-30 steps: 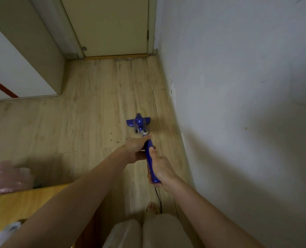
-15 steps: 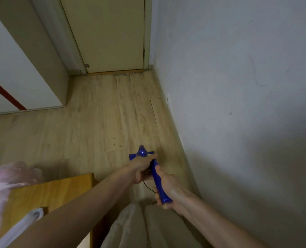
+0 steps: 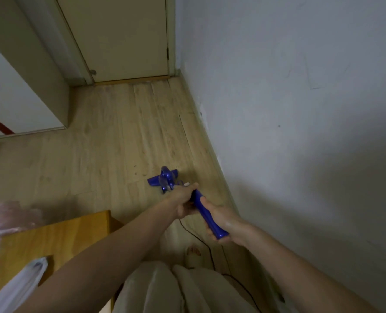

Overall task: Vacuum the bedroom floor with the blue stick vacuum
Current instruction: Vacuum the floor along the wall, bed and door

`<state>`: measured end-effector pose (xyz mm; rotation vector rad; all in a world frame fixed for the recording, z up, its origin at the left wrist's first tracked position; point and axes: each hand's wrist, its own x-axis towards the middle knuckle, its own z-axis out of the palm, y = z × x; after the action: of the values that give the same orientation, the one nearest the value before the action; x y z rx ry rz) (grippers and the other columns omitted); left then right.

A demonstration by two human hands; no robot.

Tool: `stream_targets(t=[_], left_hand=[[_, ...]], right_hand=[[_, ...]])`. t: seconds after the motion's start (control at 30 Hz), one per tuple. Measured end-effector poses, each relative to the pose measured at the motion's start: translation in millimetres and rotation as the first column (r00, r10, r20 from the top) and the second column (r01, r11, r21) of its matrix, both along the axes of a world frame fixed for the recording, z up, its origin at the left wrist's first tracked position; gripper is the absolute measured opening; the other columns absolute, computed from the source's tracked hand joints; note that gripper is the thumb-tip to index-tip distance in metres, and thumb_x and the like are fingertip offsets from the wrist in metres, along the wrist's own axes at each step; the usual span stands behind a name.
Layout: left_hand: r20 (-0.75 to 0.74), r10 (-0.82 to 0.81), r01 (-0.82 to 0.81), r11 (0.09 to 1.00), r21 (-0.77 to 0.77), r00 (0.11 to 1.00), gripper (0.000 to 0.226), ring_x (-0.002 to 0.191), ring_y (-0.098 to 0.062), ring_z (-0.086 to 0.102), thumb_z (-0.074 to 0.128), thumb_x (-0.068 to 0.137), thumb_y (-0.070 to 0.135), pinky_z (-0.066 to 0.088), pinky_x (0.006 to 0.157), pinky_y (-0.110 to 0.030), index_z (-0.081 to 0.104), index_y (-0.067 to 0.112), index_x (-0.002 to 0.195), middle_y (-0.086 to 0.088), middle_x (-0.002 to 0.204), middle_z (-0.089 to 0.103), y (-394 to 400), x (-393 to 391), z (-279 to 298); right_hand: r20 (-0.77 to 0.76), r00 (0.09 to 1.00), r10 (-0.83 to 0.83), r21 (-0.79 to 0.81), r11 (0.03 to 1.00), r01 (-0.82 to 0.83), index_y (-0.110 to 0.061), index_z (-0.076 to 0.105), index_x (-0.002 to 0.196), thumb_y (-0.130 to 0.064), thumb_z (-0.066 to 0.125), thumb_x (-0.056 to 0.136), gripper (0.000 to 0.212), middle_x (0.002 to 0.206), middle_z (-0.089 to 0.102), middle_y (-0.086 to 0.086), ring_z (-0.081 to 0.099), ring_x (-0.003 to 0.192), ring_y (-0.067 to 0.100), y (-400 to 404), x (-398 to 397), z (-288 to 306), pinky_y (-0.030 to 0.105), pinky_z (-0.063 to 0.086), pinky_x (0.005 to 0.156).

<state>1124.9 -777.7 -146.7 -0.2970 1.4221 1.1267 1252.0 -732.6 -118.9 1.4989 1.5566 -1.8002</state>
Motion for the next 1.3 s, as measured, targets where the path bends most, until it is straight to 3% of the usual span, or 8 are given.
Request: stream_targets(t=[0.23,0.37,0.5,0.63,0.8,0.97,1.1,1.3], left_hand=[[-0.084,0.098,-0.102,0.994,-0.042,0.992,0.026,0.081,-0.023,0.061,0.058,0.096,0.023,0.053,0.074,-0.039,0.053,0.004,0.113,-0.013,0.093,0.061,15.5,-54.3,-18.3],[-0.129,0.103,-0.113,0.991,-0.067,0.986,0.035,0.090,-0.027,0.063,0.057,0.096,0.028,0.054,0.082,-0.041,0.054,0.000,0.117,-0.014,0.092,0.063,24.3,-78.2,-35.3],[-0.118,0.117,-0.124,0.991,-0.055,0.986,0.035,0.081,-0.026,0.062,0.056,0.097,0.028,0.053,0.080,-0.040,0.052,0.000,0.118,-0.014,0.092,0.062,36.0,-94.3,-42.1],[-0.106,0.117,-0.123,0.991,-0.053,0.987,0.031,0.084,-0.027,0.063,0.056,0.097,0.026,0.052,0.085,-0.041,0.052,0.000,0.114,-0.015,0.095,0.062,43.2,-102.1,-44.6],[-0.092,0.106,-0.108,0.994,-0.019,0.990,0.025,0.087,-0.028,0.063,0.056,0.097,0.027,0.053,0.086,-0.041,0.054,0.002,0.103,-0.015,0.094,0.063,41.1,-104.4,-37.5],[-0.041,0.031,-0.029,0.998,0.054,0.999,0.026,0.089,-0.025,0.063,0.056,0.096,0.030,0.055,0.076,-0.035,0.055,0.006,0.105,-0.014,0.093,0.065,24.3,-100.3,-18.1],[-0.014,0.013,-0.012,0.997,0.072,1.000,0.031,0.080,-0.020,0.064,0.053,0.097,0.031,0.056,0.059,-0.030,0.055,0.005,0.113,-0.010,0.088,0.065,7.9,-80.7,-2.4],[0.046,0.007,-0.009,0.999,0.048,0.999,0.037,0.079,-0.020,0.064,0.055,0.096,0.032,0.053,0.047,-0.025,0.054,0.003,0.118,-0.014,0.103,0.064,-15.3,-54.0,14.4]], right_hand=[[-0.013,0.999,0.031,-0.034,0.999,-0.031,-0.006,0.053,0.116,-0.064,0.033,0.096,0.065,0.086,0.063,0.010,0.063,0.064,0.019,12.7,-68.9,-46.7,0.031,0.057,0.062],[-0.003,1.000,0.005,-0.045,0.999,-0.005,-0.007,0.053,0.119,-0.063,0.032,0.096,0.064,0.092,0.062,0.010,0.063,0.065,0.019,15.8,-97.1,-64.6,0.025,0.049,0.050],[-0.016,1.000,0.007,0.041,0.999,-0.006,-0.007,0.057,0.102,-0.062,0.031,0.097,0.061,0.083,0.061,0.007,0.061,0.064,0.018,21.4,-114.5,-80.1,0.026,0.050,0.054],[-0.032,0.998,0.061,0.135,0.989,-0.056,-0.011,0.056,0.086,-0.063,0.028,0.097,0.060,0.077,0.061,0.006,0.060,0.066,0.019,28.4,-121.6,-87.4,0.036,0.056,0.073],[-0.047,0.997,0.062,0.114,0.992,-0.056,-0.009,0.055,0.093,-0.060,0.030,0.098,0.057,0.072,0.058,0.003,0.056,0.056,0.014,32.2,-120.0,-69.7,0.027,0.050,0.057],[-0.041,0.997,0.068,0.070,0.995,-0.065,-0.004,0.053,0.105,-0.056,0.031,0.100,0.056,0.068,0.056,0.005,0.052,0.043,0.011,27.8,-108.3,-22.1,0.020,0.043,0.038],[-0.023,0.995,0.093,0.045,0.995,-0.092,-0.006,0.049,0.122,-0.052,0.030,0.102,0.054,0.065,0.053,0.005,0.049,0.035,0.007,13.8,-89.3,11.6,0.015,0.040,0.035],[0.031,0.994,0.101,0.015,0.995,-0.102,-0.005,0.052,0.115,-0.055,0.029,0.101,0.056,0.063,0.052,0.006,0.048,0.033,0.010,-8.5,-62.9,40.9,0.018,0.039,0.036]])
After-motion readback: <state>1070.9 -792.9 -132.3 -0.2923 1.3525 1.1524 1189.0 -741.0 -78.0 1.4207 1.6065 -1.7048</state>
